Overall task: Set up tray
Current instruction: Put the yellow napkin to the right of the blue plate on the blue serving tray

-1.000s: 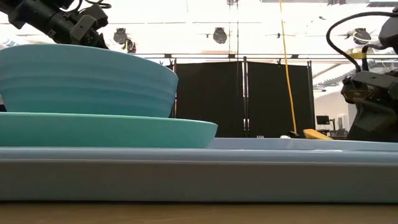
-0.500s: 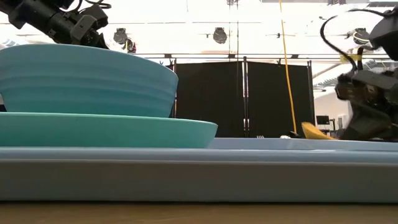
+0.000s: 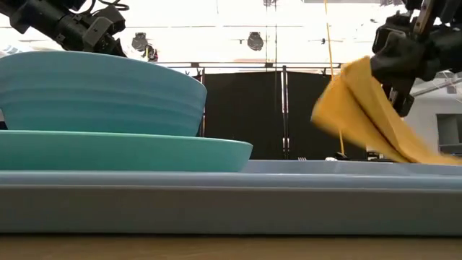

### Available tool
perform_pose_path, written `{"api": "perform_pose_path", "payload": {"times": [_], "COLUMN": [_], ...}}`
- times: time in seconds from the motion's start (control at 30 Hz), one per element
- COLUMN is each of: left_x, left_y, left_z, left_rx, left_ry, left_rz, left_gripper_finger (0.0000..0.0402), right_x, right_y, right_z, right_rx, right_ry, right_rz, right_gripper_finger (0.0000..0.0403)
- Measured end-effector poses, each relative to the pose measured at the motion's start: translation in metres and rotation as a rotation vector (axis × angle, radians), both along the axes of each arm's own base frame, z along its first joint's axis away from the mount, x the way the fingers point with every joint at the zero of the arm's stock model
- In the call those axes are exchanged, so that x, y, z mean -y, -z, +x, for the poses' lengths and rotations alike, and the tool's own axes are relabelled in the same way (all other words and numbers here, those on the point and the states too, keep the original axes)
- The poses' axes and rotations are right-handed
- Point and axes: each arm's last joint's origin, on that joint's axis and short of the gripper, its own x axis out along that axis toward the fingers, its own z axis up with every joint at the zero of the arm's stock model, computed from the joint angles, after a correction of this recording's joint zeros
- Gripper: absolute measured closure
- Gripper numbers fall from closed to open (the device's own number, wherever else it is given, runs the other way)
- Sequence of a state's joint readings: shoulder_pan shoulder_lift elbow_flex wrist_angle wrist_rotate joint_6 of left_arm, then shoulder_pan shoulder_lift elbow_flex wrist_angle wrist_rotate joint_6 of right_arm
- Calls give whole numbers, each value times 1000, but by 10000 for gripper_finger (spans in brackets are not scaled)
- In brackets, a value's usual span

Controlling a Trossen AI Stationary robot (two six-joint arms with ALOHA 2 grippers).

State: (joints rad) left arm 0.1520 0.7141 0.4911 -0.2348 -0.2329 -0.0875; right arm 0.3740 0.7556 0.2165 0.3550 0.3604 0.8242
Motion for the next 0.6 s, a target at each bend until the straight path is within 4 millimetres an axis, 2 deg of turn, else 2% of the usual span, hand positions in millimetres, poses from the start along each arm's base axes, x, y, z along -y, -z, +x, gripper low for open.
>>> {"api": "perform_pose_path", "payload": {"times": [0.3,0.47,0.6], "left_x": [0,0,0], "left_y": [0,0,0], "left_z": [0,0,0], "left_rx": [-1,1,5], "left_ry": [-3,-3,-3], "left_rz": [2,2,3], "left_gripper_finger": [314,314,314], "right_x": [-4,-8,-11], "right_y": [-7,6,13], "right_z": [3,10,24], "right_rx": [72,-16,-41], "right_ry": [-99,-105,-131], "right_rz": [58,111,125], "right_gripper_finger": [402,403,403]}}
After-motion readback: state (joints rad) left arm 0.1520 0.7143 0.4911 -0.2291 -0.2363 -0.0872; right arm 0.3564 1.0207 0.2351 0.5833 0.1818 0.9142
